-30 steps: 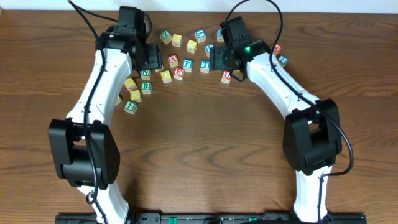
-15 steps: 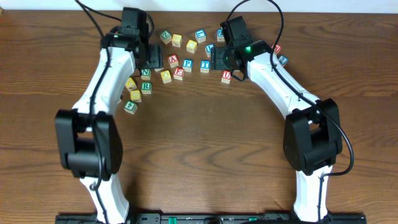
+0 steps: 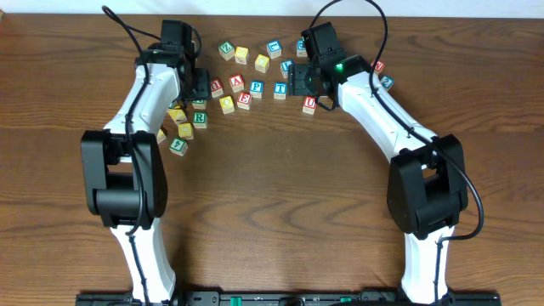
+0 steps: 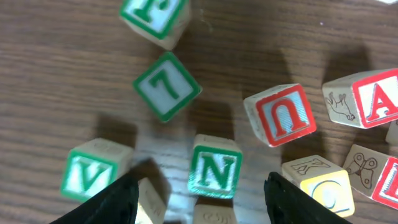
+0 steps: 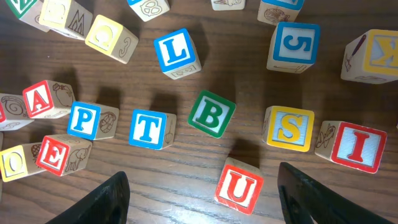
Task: Spell out NEURIPS
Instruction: 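Lower left gripper and grasp the green N block, then lift green N block and carry it toward the table center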
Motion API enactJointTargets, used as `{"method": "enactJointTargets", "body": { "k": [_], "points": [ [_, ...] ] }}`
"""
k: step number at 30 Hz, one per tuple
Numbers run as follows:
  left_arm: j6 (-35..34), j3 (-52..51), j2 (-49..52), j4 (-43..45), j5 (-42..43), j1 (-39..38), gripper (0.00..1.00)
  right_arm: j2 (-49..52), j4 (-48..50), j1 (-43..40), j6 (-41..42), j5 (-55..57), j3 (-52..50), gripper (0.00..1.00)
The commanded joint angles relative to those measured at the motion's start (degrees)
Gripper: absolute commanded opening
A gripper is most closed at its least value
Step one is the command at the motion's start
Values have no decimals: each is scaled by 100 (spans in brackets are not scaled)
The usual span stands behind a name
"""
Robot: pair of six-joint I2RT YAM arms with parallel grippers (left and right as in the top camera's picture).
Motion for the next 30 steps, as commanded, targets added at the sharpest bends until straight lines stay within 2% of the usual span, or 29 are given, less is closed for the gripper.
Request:
{"method": "enactJointTargets", "body": {
  "k": [1, 14, 27, 30],
  "points": [
    [203, 61, 280, 11, 162, -22, 64, -197, -20, -24, -72, -13, 101, 71],
    [203, 61, 479, 118, 157, -22, 54, -197, -22, -24, -74, -13, 101, 72],
    [203, 63, 608, 234, 157, -22, 35, -197, -17, -24, -74, -7, 101, 73],
    [203, 68, 586, 232, 153, -22, 33, -197, -17, -24, -74, 50, 101, 73]
  ]
}}
